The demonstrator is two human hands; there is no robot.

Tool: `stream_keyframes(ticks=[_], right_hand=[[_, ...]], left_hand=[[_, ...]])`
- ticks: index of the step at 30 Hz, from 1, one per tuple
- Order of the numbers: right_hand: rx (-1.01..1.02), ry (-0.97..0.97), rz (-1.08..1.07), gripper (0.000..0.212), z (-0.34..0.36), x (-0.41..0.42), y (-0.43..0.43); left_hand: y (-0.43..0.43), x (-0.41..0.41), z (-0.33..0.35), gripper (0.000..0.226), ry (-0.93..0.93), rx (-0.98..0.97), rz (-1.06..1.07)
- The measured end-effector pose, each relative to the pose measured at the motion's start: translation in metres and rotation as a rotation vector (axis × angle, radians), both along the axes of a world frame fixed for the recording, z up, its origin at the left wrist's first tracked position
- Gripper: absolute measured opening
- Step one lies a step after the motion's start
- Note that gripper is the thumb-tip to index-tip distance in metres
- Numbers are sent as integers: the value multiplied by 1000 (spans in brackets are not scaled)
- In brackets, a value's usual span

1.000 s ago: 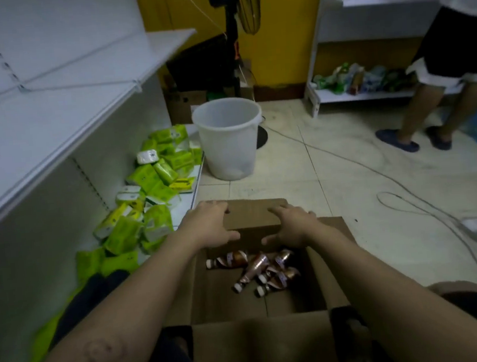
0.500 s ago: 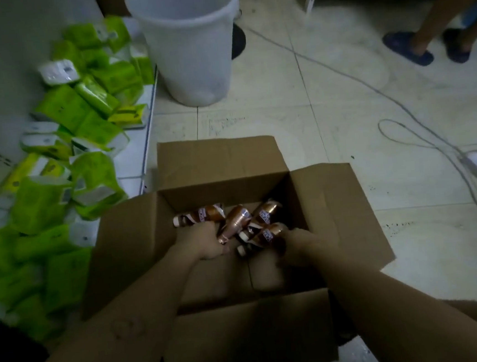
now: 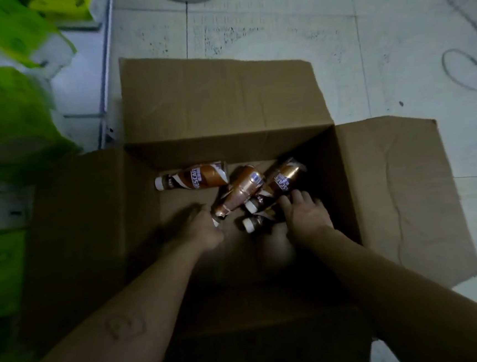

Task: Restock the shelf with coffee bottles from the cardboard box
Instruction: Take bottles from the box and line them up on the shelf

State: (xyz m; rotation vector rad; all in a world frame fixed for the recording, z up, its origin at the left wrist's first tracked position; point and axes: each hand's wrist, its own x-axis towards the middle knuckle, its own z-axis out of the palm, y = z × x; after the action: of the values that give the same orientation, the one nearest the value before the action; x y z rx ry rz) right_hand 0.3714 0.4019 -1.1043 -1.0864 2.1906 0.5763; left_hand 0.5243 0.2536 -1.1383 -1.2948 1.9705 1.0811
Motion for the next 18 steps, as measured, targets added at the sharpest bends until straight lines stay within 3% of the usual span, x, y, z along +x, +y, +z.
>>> stream_keyframes(ticks=[3,7,10,14,18], right_hand=[[-30,109,6,79,-21,10,4],[-37,215,73,72,-39,10,-1],[17,177,37,69,-46,8,1],[90,111,-30,84,-42,12,7],[66,9,-131,69,-35,8,10]], left_hand=[[9,5,-17,61,1,-71,7],[3,-3,-24,56,-9,-134,16],[-1,-6,-25,51,-17,-149,-27],[4,-1,-24,52,31,-160,-8],[7,5,-18,58,113,-52,164]])
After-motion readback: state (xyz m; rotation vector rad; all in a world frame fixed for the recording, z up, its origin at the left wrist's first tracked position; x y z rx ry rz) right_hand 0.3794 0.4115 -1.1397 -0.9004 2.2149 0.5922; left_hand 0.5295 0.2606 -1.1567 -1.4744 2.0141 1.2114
